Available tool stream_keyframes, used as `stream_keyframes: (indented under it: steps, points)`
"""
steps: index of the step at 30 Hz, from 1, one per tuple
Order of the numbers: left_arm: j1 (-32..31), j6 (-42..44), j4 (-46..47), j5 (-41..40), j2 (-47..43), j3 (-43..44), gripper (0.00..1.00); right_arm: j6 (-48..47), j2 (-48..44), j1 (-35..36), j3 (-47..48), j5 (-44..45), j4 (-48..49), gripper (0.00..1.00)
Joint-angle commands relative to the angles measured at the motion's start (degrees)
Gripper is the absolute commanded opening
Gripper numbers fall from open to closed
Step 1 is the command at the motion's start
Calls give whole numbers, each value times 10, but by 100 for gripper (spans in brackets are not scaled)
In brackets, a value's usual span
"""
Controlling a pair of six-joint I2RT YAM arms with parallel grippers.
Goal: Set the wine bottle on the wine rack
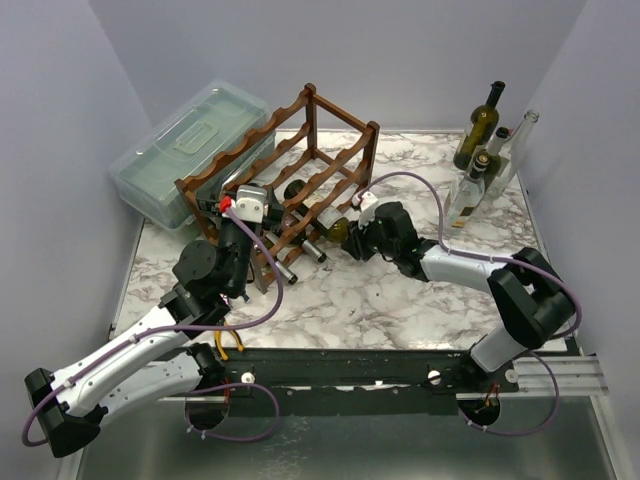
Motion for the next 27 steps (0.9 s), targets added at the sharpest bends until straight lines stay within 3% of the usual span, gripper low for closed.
stream_keyframes:
  steps: [1, 13, 27]
  points:
    - [1, -18, 11, -12, -6, -4, 94, -80, 26, 1, 26, -7, 197, 1]
    - [0, -25, 11, -16, -29, -6, 93, -126, 125, -4, 88, -28, 248, 0]
    - [0, -24, 12, -19, -26, -8, 92, -141, 177, -4, 105, -25, 339, 1]
